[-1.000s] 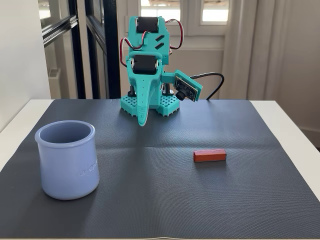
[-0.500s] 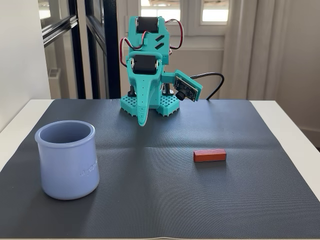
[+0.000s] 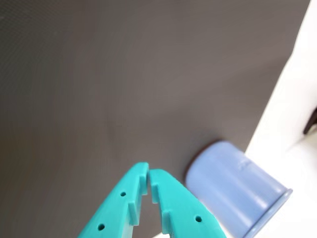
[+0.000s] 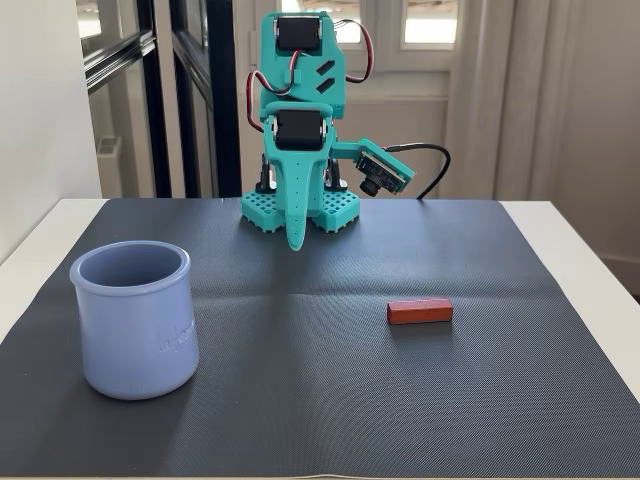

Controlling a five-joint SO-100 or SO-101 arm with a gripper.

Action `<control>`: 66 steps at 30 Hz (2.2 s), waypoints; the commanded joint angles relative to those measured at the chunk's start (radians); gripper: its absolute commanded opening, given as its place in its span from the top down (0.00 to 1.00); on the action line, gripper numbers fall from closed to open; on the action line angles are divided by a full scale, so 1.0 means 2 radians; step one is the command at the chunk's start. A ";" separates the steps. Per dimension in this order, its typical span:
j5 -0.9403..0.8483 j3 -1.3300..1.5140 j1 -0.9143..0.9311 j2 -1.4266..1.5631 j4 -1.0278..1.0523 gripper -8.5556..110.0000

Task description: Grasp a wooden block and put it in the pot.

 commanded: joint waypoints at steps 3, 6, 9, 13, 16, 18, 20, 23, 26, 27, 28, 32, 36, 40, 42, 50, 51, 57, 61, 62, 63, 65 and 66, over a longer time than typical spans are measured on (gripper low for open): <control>0.005 -0.119 -0.048 -0.107 -0.005 0.93; 0.025 -0.165 -0.080 -0.186 -0.005 0.90; 0.048 -0.207 -0.116 -0.272 -0.005 0.87; 0.077 -0.265 -0.155 -0.371 -0.005 0.87; 0.111 -0.307 -0.170 -0.436 -0.003 0.87; 0.134 -0.334 -0.179 -0.476 -0.001 0.86; 0.154 -0.358 -0.189 -0.512 -0.001 0.86; 0.193 -0.383 -0.201 -0.559 0.000 0.86; 0.236 -0.391 -0.212 -0.586 0.000 0.86; 0.249 -0.391 -0.216 -0.590 0.001 0.84; 0.256 -0.391 -0.222 -0.591 0.001 0.82; 0.262 -0.391 -0.246 -0.591 0.000 0.75; 0.285 -0.392 -0.255 -0.595 -0.006 0.74; 0.329 -0.390 -0.255 -0.597 -0.006 0.75; 0.333 -0.392 -0.255 -0.597 -0.006 0.75; 0.334 -0.411 -0.249 -0.658 -0.048 0.75; 0.334 -0.422 -0.249 -0.668 -0.046 0.75; 0.334 -0.441 -0.249 -0.695 -0.045 0.75; 0.334 -0.433 -0.243 -0.696 -0.039 0.75; 0.334 -0.431 -0.239 -0.696 -0.029 0.75; 0.334 -0.430 -0.234 -0.696 -0.019 0.75; 0.334 -0.430 -0.228 -0.696 -0.005 0.75; 0.334 -0.430 -0.225 -0.696 -0.002 0.75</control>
